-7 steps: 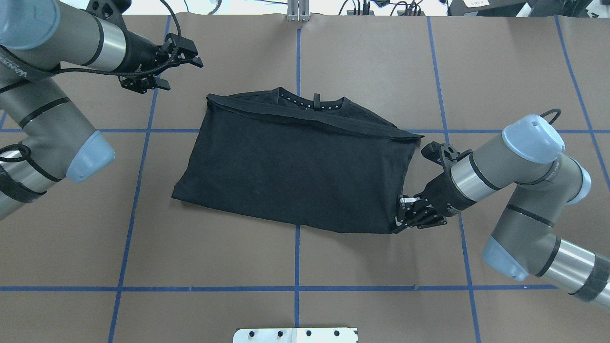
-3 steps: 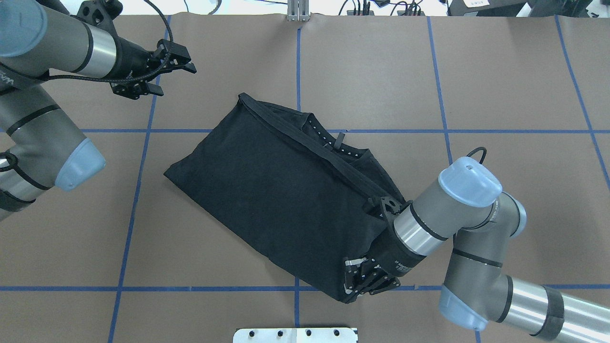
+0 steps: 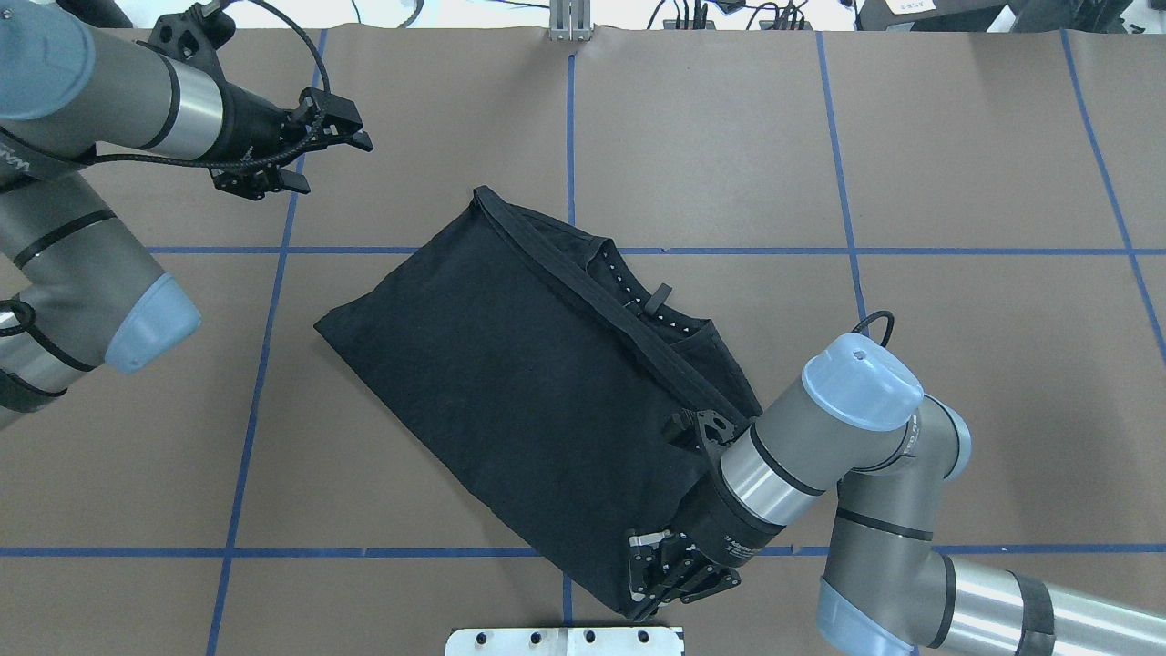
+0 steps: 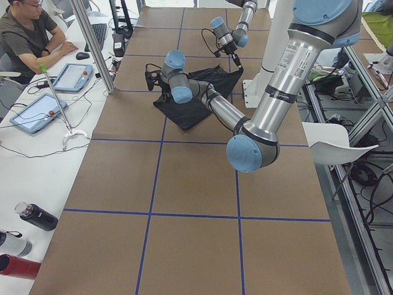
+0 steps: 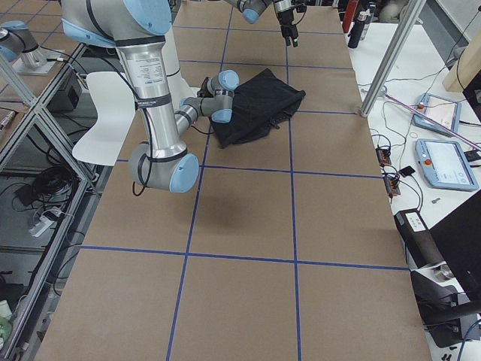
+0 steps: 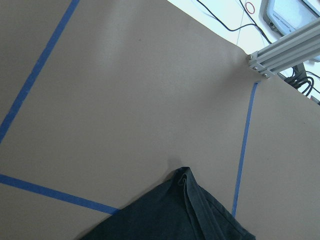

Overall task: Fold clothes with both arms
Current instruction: 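Drag the grasped corner toward the robot, rotating the shirt, with the right gripper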

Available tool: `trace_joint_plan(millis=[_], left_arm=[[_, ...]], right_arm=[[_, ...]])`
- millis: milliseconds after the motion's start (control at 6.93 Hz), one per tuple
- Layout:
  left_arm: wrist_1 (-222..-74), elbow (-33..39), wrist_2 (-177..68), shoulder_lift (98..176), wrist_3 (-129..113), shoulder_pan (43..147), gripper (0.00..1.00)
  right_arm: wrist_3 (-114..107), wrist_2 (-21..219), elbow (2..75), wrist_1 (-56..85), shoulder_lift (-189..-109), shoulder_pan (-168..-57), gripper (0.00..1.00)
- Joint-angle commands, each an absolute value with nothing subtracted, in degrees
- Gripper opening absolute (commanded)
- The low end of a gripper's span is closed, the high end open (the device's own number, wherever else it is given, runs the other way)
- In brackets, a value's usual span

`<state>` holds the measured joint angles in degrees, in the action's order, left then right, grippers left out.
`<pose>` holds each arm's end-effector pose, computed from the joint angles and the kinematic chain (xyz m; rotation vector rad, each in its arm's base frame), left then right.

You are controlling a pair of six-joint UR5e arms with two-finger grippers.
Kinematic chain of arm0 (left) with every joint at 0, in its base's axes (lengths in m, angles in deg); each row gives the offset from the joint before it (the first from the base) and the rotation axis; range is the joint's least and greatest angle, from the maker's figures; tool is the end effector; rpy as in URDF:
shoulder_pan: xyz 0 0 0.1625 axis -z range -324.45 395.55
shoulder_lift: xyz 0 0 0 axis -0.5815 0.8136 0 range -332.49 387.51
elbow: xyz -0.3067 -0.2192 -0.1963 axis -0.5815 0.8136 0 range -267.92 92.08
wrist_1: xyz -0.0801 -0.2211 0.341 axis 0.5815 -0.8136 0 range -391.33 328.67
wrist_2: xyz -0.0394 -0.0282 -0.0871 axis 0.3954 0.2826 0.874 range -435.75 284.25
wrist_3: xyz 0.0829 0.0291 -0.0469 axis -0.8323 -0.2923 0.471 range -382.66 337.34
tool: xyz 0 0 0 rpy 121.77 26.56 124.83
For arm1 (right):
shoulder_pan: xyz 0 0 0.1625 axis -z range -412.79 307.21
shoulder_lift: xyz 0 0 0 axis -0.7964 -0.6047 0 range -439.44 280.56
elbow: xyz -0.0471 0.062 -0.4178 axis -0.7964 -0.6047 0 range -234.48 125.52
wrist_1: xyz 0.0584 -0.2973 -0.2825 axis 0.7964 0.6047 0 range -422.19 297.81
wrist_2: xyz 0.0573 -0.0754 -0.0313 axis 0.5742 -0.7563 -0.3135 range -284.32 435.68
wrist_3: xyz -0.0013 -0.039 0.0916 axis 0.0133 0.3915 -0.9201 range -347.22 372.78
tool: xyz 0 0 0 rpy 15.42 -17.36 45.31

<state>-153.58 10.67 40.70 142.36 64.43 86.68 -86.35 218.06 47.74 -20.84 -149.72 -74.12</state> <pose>0.3250 -0.5449 0.2780 0.1472 1.1974 -0.4741 -0.4949 -0.2516 0.2665 -0.6001 -1.3466 -0.2100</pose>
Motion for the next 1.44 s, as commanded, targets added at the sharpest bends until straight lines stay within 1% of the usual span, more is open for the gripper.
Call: trace_joint_plan(millis=[0,288,577,721,1010,1298], left_arm=[[-153.84,11.13,40.79,140.73,64.53,83.12,1.00],[-154.20,11.49,39.92,139.67,65.32,78.82,1.00],[-154.02,11.05,39.83,137.30,65.32,78.36,1.00],[-153.94,10.18,38.43,135.29,65.14,76.79,1.00],[-154.11,7.20,36.40,135.09,64.79,76.60,1.00],[-154.11,6.30,36.40,135.00,64.70,76.51,1.00]], right_arm=[[-86.27,217.63,47.30,-21.06,-149.93,-79.55,1.00],[-85.74,215.35,48.26,-21.24,-149.76,-89.48,1.00],[-85.57,211.92,49.23,-21.15,-150.72,-94.87,1.00],[-85.57,211.91,49.15,-21.15,-150.81,-96.02,1.00],[-85.65,211.82,49.06,-21.15,-150.72,-96.73,1.00],[-85.65,211.91,49.06,-21.15,-150.72,-97.09,1.00]])
